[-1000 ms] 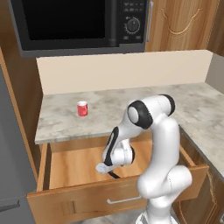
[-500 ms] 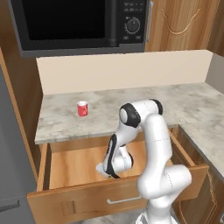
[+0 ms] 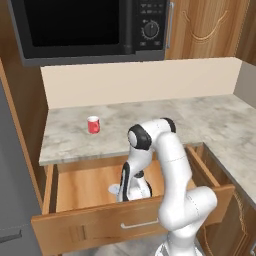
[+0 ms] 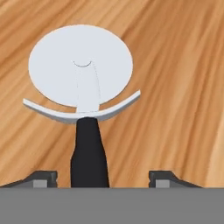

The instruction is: Pick the pizza cutter from the drawer and place it on the counter.

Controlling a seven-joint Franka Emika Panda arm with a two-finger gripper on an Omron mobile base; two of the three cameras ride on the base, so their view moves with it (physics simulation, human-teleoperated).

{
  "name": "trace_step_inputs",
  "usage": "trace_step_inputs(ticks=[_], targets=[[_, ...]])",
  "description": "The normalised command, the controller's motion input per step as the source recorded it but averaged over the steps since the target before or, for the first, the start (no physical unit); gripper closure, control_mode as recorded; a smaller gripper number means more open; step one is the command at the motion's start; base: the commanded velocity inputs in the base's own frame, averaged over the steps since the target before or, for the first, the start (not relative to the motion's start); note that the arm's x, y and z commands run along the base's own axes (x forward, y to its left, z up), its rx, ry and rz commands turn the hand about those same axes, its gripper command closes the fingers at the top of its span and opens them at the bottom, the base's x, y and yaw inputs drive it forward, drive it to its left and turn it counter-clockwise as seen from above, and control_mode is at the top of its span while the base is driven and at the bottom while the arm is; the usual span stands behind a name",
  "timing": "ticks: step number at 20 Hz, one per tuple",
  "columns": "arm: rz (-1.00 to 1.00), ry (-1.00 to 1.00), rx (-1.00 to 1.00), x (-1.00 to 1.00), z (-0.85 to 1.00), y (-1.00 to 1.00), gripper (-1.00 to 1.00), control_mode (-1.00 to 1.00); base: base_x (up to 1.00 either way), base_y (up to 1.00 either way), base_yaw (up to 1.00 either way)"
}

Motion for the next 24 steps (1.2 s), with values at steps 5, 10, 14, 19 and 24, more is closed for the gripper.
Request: trace_step_inputs(ticks=[5,10,14,19,24], targets=[[-0.07,0.16,0.22,-0.54,0.09,-0.05,1.0,-1.0,0.0,0.0,0.0],[-0.05,0.05,0.33,-0.18,0.91,-0.13,1.0,-1.0,0.0,0.0,0.0],[-0.01,0.0,0.34,-0.12,1.0,-0.31,1.0,-1.0,0.0,0.0,0.0],[0.0,0.0,0.28,-0.3,1.0,-0.07,1.0,-1.0,0.0,0.0,0.0],[0.07,0.03,0.07,-0.04,1.0,0.32,1.0,-1.0,0.0,0.0,0.0]])
